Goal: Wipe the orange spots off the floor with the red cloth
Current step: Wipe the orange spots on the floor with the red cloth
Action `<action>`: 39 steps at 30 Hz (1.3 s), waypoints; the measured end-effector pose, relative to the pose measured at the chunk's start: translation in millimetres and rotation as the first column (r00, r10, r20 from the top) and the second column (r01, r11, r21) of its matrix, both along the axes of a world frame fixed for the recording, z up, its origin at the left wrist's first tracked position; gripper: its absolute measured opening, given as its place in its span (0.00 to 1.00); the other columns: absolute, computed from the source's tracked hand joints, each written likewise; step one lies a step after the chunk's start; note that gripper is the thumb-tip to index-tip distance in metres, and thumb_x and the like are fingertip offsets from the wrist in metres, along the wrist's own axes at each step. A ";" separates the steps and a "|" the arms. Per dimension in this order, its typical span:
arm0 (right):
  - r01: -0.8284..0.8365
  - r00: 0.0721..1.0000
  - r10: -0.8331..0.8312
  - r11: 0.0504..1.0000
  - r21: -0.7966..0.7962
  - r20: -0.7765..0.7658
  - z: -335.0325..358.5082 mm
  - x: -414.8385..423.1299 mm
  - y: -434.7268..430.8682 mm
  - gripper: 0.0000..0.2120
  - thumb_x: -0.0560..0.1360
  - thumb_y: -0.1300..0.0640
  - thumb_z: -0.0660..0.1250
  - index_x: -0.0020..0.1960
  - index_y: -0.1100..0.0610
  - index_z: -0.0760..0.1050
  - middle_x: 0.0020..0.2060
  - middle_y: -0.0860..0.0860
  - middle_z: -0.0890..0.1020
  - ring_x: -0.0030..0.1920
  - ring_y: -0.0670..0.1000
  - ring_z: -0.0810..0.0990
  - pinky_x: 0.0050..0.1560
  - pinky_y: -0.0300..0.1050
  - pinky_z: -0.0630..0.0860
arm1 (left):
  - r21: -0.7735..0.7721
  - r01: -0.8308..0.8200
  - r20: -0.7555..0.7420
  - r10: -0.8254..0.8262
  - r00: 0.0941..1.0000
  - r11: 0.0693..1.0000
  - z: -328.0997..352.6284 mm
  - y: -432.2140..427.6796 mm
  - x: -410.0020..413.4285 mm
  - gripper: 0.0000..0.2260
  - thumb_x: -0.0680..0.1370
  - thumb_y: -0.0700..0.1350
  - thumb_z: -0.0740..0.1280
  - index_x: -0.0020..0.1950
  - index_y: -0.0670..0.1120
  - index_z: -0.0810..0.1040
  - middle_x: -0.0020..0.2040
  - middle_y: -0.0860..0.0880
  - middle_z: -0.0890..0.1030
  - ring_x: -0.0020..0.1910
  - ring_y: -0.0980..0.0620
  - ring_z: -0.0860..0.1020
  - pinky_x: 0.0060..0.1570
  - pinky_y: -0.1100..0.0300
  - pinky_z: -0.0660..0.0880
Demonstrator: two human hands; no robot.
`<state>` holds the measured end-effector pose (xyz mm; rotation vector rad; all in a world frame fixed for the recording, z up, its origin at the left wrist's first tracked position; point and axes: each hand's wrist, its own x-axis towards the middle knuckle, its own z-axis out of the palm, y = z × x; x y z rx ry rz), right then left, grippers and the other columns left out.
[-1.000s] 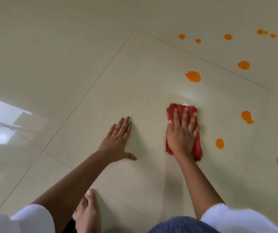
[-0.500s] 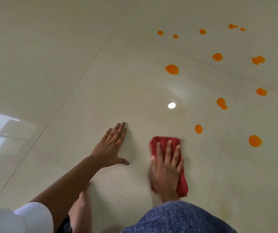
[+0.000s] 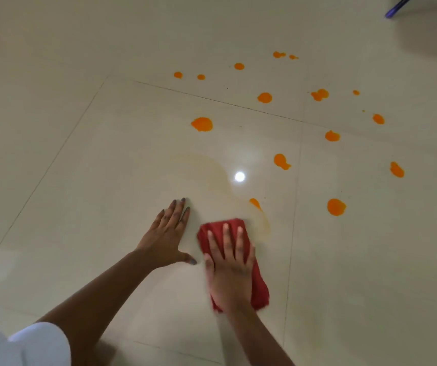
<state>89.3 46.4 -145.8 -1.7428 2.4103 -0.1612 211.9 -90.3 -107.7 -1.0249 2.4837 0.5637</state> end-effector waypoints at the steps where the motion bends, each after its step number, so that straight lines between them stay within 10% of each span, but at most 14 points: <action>1: -0.055 0.998 0.055 0.998 -0.018 -0.009 -1.1 -14.4 -21.7 0.24 0.77 0.44 0.50 0.73 0.45 0.59 0.73 0.52 0.62 0.74 0.59 0.56 0.68 0.65 0.57 | 0.001 0.015 -0.008 -0.015 1.000 1.000 -0.6 -0.9 -8.5 0.55 0.66 0.71 0.62 0.72 0.42 0.31 0.71 0.45 0.27 0.71 0.47 0.29 0.71 0.52 0.34; 5: 0.202 0.979 -0.202 0.975 0.092 -0.010 -3.9 -107.9 -69.4 0.24 0.79 0.45 0.47 0.75 0.43 0.50 0.76 0.49 0.51 0.75 0.55 0.44 0.70 0.64 0.46 | -0.029 0.075 -0.016 -0.076 0.997 0.997 -0.8 -9.4 -30.6 0.53 0.68 0.69 0.63 0.74 0.42 0.33 0.70 0.46 0.27 0.72 0.49 0.30 0.71 0.53 0.35; 9: 0.571 0.819 -0.574 0.817 -0.076 -0.021 -2.2 -95.7 -9.0 0.25 0.76 0.47 0.50 0.71 0.50 0.65 0.71 0.56 0.66 0.72 0.62 0.60 0.63 0.69 0.61 | 0.014 0.092 -0.011 -0.092 0.996 0.996 -0.2 -17.0 -52.2 0.53 0.67 0.67 0.66 0.74 0.43 0.35 0.69 0.46 0.26 0.73 0.46 0.32 0.72 0.50 0.37; 15: 0.087 0.996 -0.087 0.996 -0.014 0.005 -0.6 -66.3 -68.1 0.25 0.78 0.45 0.47 0.75 0.45 0.53 0.75 0.51 0.56 0.75 0.58 0.49 0.70 0.63 0.50 | -0.006 0.068 0.039 -0.068 0.997 0.998 -3.9 -13.3 -59.4 0.56 0.65 0.66 0.69 0.74 0.44 0.33 0.72 0.45 0.27 0.72 0.44 0.30 0.71 0.47 0.38; 22: 0.634 0.764 -0.643 0.763 -0.128 -0.048 -8.4 -106.3 0.2 0.25 0.76 0.48 0.51 0.72 0.51 0.63 0.71 0.57 0.66 0.71 0.63 0.61 0.63 0.67 0.62 | -0.006 0.046 0.042 -0.046 0.998 0.999 -0.1 -12.1 -61.2 0.56 0.65 0.65 0.70 0.75 0.45 0.34 0.74 0.46 0.29 0.73 0.46 0.31 0.73 0.47 0.39; 28: 0.171 0.982 -0.175 0.983 -0.062 -0.072 -6.8 -60.2 -21.7 0.26 0.76 0.45 0.52 0.73 0.47 0.59 0.72 0.53 0.65 0.72 0.59 0.60 0.65 0.64 0.63 | -0.016 0.088 0.139 -0.085 0.987 0.996 5.6 -7.4 -72.4 0.57 0.65 0.68 0.67 0.74 0.41 0.33 0.73 0.43 0.28 0.73 0.42 0.31 0.72 0.43 0.42; 35: 0.701 0.697 -0.710 0.704 -0.115 -0.099 -10.9 -131.3 77.0 0.25 0.76 0.46 0.49 0.71 0.50 0.64 0.71 0.57 0.66 0.71 0.62 0.62 0.63 0.66 0.63 | -0.017 0.325 0.027 -0.324 0.946 0.946 3.5 26.7 -115.8 0.53 0.68 0.68 0.65 0.74 0.43 0.34 0.69 0.45 0.26 0.71 0.46 0.29 0.70 0.48 0.34; 39: 0.492 0.867 -0.495 0.868 -0.065 -0.057 -7.7 -81.1 91.0 0.25 0.76 0.45 0.51 0.73 0.46 0.60 0.72 0.54 0.64 0.72 0.60 0.59 0.66 0.64 0.59 | 0.028 0.395 0.003 -0.395 0.919 0.918 1.7 59.9 -148.7 0.53 0.68 0.65 0.67 0.74 0.43 0.33 0.67 0.47 0.24 0.67 0.47 0.26 0.71 0.47 0.36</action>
